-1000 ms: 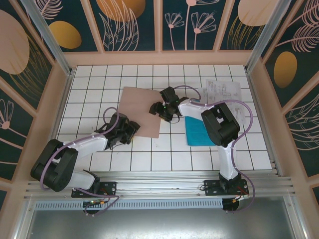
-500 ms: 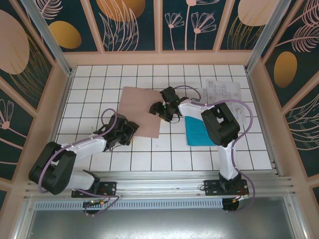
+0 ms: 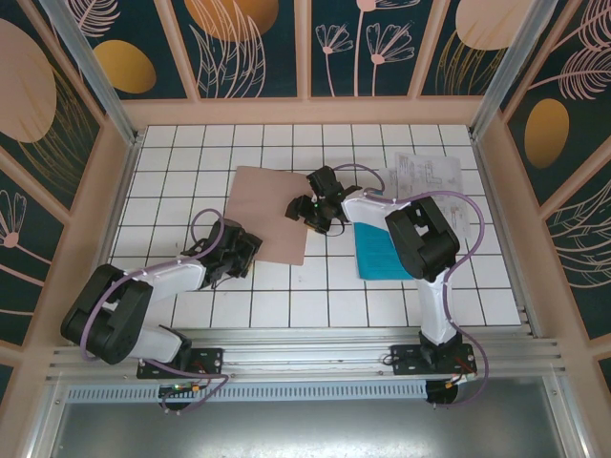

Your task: Put the files into the folder

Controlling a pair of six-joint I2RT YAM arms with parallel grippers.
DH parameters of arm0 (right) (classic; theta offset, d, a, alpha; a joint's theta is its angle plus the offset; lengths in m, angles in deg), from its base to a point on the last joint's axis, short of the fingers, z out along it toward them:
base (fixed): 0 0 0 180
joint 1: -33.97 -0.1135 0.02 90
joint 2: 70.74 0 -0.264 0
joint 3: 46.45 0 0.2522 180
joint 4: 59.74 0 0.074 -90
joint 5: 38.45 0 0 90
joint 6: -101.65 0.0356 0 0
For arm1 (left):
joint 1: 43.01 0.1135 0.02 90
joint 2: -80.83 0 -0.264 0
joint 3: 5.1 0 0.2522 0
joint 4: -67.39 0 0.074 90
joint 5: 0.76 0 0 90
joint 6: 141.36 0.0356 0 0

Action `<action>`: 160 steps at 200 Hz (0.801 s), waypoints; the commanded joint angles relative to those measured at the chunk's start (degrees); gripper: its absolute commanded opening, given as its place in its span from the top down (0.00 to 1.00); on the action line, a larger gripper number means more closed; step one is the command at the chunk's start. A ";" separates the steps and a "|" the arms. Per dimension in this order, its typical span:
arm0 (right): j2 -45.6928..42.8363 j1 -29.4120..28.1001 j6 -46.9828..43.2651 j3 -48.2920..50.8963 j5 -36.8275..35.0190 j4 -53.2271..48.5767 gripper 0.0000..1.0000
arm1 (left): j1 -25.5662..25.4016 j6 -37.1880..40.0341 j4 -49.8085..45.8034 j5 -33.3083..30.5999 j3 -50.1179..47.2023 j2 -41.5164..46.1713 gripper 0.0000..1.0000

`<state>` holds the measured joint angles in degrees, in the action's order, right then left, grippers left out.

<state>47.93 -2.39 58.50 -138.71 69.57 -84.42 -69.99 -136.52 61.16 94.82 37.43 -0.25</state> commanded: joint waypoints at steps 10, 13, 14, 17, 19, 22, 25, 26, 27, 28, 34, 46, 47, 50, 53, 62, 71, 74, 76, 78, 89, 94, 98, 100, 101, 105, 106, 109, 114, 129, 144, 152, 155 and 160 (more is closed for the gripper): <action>2.66 -0.13 -0.60 1.15 1.45 -4.49 0.34 | 0.35 -1.79 6.83 -0.66 -0.92 -0.19 0.49; 2.77 -0.09 -0.62 1.10 1.53 -4.47 0.34 | 0.35 -1.84 7.01 -0.62 -0.91 -0.14 0.49; 2.78 -0.11 -0.57 1.13 1.55 -4.51 0.34 | 0.35 -1.80 7.03 -0.60 -0.96 -0.09 0.50; 2.86 -0.11 -0.64 1.11 1.62 -4.53 0.34 | 0.35 -1.77 7.05 -0.53 -0.98 -0.03 0.50; 2.85 -0.09 -0.69 1.10 1.65 -4.50 0.34 | 0.35 -1.76 7.08 -0.50 -0.93 0.05 0.51; 2.94 -0.09 -0.71 1.08 1.74 -4.49 0.34 | 0.35 -1.76 7.08 -0.49 -0.96 0.19 0.51; 2.97 -0.13 -0.65 1.05 1.82 -4.47 0.34 | 0.40 -1.82 7.17 -0.48 -1.03 0.34 0.52; 2.97 -0.13 -0.64 1.06 1.79 -4.51 0.34 | 0.37 -1.84 7.20 -0.44 -1.06 0.37 0.52; 3.01 -0.12 -0.63 1.06 1.81 -4.49 0.34 | 0.41 -1.80 7.18 -0.46 -1.03 0.42 0.52; 3.08 -0.12 -0.67 1.07 1.83 -4.47 0.34 | 0.38 -1.82 7.25 -0.47 -1.02 0.41 0.52; 3.17 -0.07 -0.77 1.06 1.93 -4.54 0.34 | 0.33 -1.90 7.48 -0.38 -1.25 0.71 0.53; 3.35 0.04 -0.71 0.90 2.17 -4.55 0.34 | 0.35 -2.24 8.22 0.06 -1.75 1.07 0.55; 3.43 0.01 -0.71 0.94 2.18 -4.55 0.34 | 0.35 -2.26 8.21 0.14 -1.77 1.09 0.55; 3.42 -0.02 -0.71 0.95 2.19 -4.55 0.34 | 0.42 -2.35 8.20 0.25 -1.86 1.04 0.55; 3.45 0.01 -0.67 0.90 2.27 -4.56 0.34 | 0.36 -2.37 8.36 0.41 -1.88 1.02 0.55; 3.60 0.07 -0.62 0.90 2.43 -4.48 0.34 | 0.31 -2.51 8.27 0.85 -1.98 1.00 0.55; 3.72 0.19 -0.46 0.97 2.54 -4.38 0.34 | 0.26 -2.60 8.21 1.13 -2.08 1.06 0.54; 3.73 0.16 -0.45 0.91 2.61 -4.38 0.34 | 0.26 -2.67 8.14 1.18 -2.20 1.17 0.54; 3.75 0.23 -0.40 0.89 2.63 -4.38 0.34 | 0.31 -2.69 8.05 1.25 -2.22 1.23 0.54; 3.76 0.23 -0.37 0.87 2.63 -4.42 0.34 | 0.27 -2.72 7.81 1.31 -2.27 1.26 0.54; 3.81 0.27 -0.23 0.81 2.63 -4.42 0.34 | 0.26 -2.73 6.12 1.49 -2.07 1.60 0.52; 3.81 0.32 -0.26 0.73 2.63 -4.45 0.33 | 0.27 -2.59 4.22 1.58 -1.64 1.58 0.50; 3.92 0.43 -0.27 0.63 2.55 -4.46 0.33 | 0.26 -2.41 2.74 1.62 -1.22 1.62 0.48; 3.91 0.48 -0.20 0.56 2.55 -4.53 0.33 | 0.26 -2.21 2.09 1.64 -1.03 1.58 0.46; 3.88 0.45 -0.19 0.51 2.55 -4.58 0.33 | 0.26 -2.11 1.81 1.63 -0.97 1.56 0.46; 4.00 0.41 -0.19 0.54 2.50 -4.62 0.34 | 0.26 -1.65 0.53 1.50 -0.64 1.69 0.44; 3.97 0.46 -0.18 0.50 2.48 -4.63 0.34 | 0.31 -1.53 0.15 1.43 -0.56 1.74 0.44; 3.96 0.49 -0.25 0.46 2.46 -4.68 0.34 | 0.29 -1.17 -0.73 1.18 -0.29 1.95 0.43; 4.09 0.50 -0.26 0.36 2.46 -4.86 0.33 | 0.29 -0.65 -2.41 0.75 0.11 2.36 0.43; 4.17 0.64 -0.34 0.25 2.28 -5.17 0.34 | 0.60 0.85 -6.09 -1.67 0.86 4.11 0.42; 4.03 0.68 -0.26 0.45 2.28 -5.17 0.33 | 1.71 1.99 -6.67 -2.81 1.18 4.64 0.42; 4.03 0.68 -0.21 0.56 2.28 -5.17 0.33 | 2.54 2.40 -5.93 -2.70 1.12 4.30 0.42; 4.02 0.69 -0.22 0.59 2.28 -5.18 0.34 | 2.80 2.64 -5.56 -2.58 1.18 4.13 0.42; 4.04 0.70 -0.25 0.69 2.28 -5.11 0.33 | 3.16 2.99 -5.00 -2.50 1.29 3.74 0.42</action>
<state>48.44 -1.69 58.53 -138.93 71.76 -84.44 -68.77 -136.48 58.41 94.17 37.00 3.42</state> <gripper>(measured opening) 0.664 0.583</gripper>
